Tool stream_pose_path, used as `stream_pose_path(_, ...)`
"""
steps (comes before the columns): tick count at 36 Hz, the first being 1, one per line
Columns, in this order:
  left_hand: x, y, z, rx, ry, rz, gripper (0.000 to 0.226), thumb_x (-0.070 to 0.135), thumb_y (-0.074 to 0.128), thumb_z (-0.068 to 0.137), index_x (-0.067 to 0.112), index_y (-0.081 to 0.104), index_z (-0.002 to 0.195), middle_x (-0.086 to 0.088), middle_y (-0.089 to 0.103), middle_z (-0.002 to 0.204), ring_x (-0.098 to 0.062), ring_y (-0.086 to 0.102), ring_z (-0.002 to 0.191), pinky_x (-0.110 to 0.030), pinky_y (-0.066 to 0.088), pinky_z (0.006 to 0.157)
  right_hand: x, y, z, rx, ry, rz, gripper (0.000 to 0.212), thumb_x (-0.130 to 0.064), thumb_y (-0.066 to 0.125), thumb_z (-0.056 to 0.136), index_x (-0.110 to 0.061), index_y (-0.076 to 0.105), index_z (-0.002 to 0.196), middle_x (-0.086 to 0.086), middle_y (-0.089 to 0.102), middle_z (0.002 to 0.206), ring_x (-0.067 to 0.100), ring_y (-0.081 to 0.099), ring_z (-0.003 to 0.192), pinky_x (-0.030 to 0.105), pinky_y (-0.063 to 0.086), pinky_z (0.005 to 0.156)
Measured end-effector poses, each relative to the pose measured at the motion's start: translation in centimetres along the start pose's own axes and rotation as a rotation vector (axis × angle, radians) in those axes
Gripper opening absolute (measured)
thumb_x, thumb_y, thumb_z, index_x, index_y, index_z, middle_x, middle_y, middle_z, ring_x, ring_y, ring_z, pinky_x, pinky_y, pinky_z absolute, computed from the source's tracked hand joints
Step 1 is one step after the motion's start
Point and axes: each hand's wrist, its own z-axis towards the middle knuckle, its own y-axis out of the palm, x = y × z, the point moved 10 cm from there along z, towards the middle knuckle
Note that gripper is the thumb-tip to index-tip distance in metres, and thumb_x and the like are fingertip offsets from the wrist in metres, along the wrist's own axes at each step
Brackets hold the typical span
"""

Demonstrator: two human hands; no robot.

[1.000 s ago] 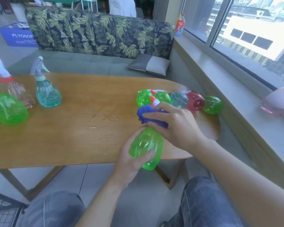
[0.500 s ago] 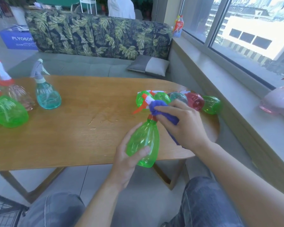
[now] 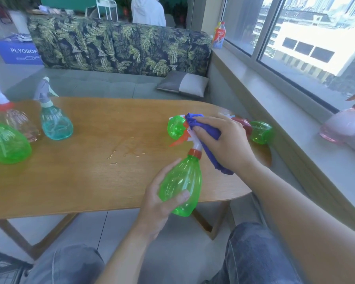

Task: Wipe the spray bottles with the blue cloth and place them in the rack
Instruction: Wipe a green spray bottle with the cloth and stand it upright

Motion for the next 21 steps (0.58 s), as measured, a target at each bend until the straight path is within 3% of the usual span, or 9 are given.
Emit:
stream_pose_path(3,0.1,-0.2,0.0,0.019,0.006,-0.021,0.075,0.040,0.085,0.073,0.038,0.065,0.145,0.012,0.069,0.141,-0.010,0.065,0.131,-0.028,0.056,0.100,0.6,0.6,-0.1,-0.048,0.047,0.006,0.024,-0.037,0.069,0.097,-0.032,0.078,0.119,-0.012,0.072,0.108,0.009,0.066,0.099,0.035,0.052,0.095)
stream_pose_path(9,-0.2,-1.4,0.0,0.102,-0.017,-0.129,0.076,0.037,0.087,0.069,0.039,0.067,0.143,0.010,0.069,0.141,-0.018,0.065,0.132,-0.032,0.060,0.093,1.8,0.9,-1.1,-0.153,0.078,-0.008,0.024,-0.038,0.071,0.096,-0.033,0.078,0.118,-0.019,0.071,0.101,0.005,0.065,0.097,0.027,0.049,0.090)
stream_pose_path(13,-0.4,-1.6,0.1,0.119,-0.017,-0.128,0.075,0.037,0.086,0.069,0.042,0.068,0.142,0.010,0.068,0.143,-0.022,0.064,0.135,-0.036,0.060,0.096,2.5,0.6,-1.1,-0.328,0.057,-0.138,0.023,-0.042,0.070,0.096,-0.036,0.078,0.117,-0.017,0.072,0.098,0.011,0.065,0.094,0.030,0.049,0.085)
stream_pose_path(15,-0.5,-1.3,0.1,0.102,-0.021,-0.115,0.076,0.038,0.086,0.070,0.042,0.067,0.143,0.009,0.068,0.143,-0.023,0.063,0.136,-0.043,0.060,0.101,2.8,-0.1,-0.7,-0.387,0.053,-0.189,0.020,-0.042,0.071,0.095,-0.039,0.078,0.113,-0.023,0.068,0.088,0.008,0.064,0.090,0.024,0.046,0.078)
stream_pose_path(19,-0.4,-0.6,0.1,0.045,-0.020,-0.080,0.075,0.039,0.086,0.071,0.043,0.066,0.143,0.007,0.066,0.147,-0.022,0.061,0.139,-0.051,0.054,0.111,2.6,-2.4,0.9,-0.212,0.124,0.006,0.014,-0.032,0.073,0.096,-0.036,0.079,0.107,-0.029,0.068,0.091,0.001,0.064,0.093,0.005,0.041,0.075)
stream_pose_path(21,-0.5,-0.1,0.1,0.013,-0.019,-0.068,0.075,0.038,0.086,0.070,0.043,0.067,0.142,0.006,0.067,0.145,-0.022,0.064,0.136,-0.052,0.054,0.113,1.8,-2.3,1.2,-0.162,0.125,0.078,0.016,-0.030,0.073,0.096,-0.037,0.079,0.109,-0.028,0.071,0.097,-0.004,0.065,0.098,0.002,0.042,0.079)
